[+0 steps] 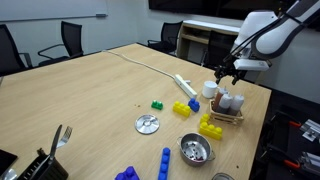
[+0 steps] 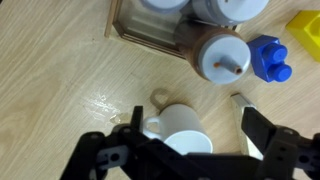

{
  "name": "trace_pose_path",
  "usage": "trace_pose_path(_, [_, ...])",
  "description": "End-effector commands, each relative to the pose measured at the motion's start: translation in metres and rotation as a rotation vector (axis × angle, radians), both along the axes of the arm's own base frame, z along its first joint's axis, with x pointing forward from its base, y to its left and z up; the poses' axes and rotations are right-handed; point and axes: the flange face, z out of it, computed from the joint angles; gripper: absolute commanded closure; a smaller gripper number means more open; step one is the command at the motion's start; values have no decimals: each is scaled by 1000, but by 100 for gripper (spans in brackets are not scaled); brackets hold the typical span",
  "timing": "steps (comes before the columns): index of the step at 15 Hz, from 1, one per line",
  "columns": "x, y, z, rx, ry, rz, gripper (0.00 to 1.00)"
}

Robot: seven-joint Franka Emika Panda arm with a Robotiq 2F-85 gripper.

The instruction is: Put the sauce bottle in the basket

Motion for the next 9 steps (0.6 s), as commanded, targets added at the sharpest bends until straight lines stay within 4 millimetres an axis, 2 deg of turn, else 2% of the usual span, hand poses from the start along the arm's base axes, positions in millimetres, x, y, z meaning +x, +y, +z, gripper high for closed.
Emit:
trace_pose_path(1, [-1, -2, 23, -27, -28, 0, 0])
trace_pose_path(2, [0, 3, 32, -10, -63, 10, 0])
trace_pose_path(3, [4, -1, 19, -17, -41, 4, 0])
trace_pose_path(5, [5, 3, 31, -14, -65, 11, 0])
trace_pose_path(9, [2, 3, 29, -13, -61, 11, 0])
